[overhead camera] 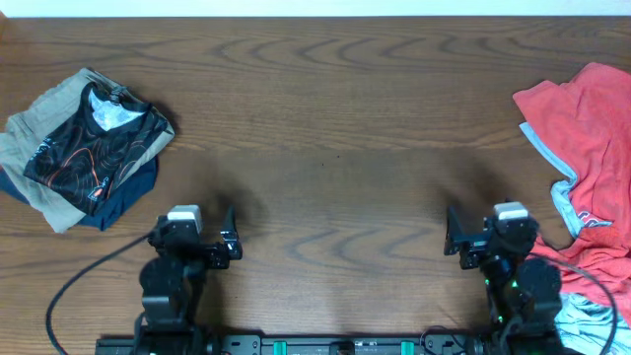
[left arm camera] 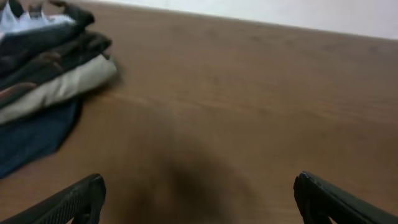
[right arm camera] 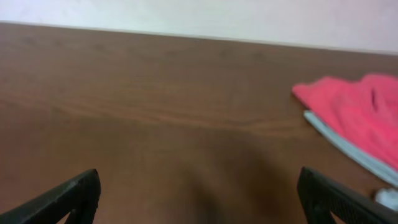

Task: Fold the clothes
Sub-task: 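Reach the right gripper to the orange shirt and grasp it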

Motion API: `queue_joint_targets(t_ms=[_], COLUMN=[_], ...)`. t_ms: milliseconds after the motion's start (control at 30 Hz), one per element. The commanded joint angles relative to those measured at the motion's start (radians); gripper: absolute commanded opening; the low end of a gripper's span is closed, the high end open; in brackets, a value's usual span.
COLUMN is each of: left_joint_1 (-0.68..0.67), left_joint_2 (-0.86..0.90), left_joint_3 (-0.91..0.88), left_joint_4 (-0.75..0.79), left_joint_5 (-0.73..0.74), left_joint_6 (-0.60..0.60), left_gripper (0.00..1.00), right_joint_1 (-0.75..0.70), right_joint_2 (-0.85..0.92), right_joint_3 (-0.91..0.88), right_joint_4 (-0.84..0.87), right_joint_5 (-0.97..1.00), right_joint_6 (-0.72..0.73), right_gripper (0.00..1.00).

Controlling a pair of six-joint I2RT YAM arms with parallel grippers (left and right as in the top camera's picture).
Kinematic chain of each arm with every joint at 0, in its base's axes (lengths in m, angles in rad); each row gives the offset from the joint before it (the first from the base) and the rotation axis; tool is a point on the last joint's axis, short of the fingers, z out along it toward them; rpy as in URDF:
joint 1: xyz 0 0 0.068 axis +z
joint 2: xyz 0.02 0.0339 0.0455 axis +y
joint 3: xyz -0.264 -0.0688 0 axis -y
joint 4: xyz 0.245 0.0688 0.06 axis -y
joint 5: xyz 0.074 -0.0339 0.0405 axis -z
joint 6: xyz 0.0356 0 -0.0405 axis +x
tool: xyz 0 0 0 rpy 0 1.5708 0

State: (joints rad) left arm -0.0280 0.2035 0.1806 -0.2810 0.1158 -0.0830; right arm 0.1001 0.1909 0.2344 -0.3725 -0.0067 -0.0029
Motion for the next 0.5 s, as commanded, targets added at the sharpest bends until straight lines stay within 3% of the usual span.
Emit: queue_joint_targets(t_ms=[0,167,333,467], left_joint_1=[0.003,0.002,0.002,0.003], left_joint_2=[0.110,0.312,0.514,0.653], left_joint_3=[0.155,0.366,0.582,0.702], left_joint_4=[-0.043,-0.203,-0.470,-0.634], left_joint_5=[0.027,0.060,0.062,0.065], left_joint_6=[-0.035,-0.034,-0.034,-0.034], left_gripper=[0.98,0.98,0.98,0.98], right_joint_1=[-0.008,-0.008,-0.008,-0.008], right_joint_2=[0.106,0.325,0.562,0.697], right_joint_3=[0.128,0.322,0.518,0.584], right_joint_4=[-0.070,-0.259,-0.465,-0.470], right_joint_5=[0.003,0.001,-0.027,-0.060], right_joint_6=[0.063,0.146,0.145,0.163], right_gripper=[0.99,0.99,0.99,0.99])
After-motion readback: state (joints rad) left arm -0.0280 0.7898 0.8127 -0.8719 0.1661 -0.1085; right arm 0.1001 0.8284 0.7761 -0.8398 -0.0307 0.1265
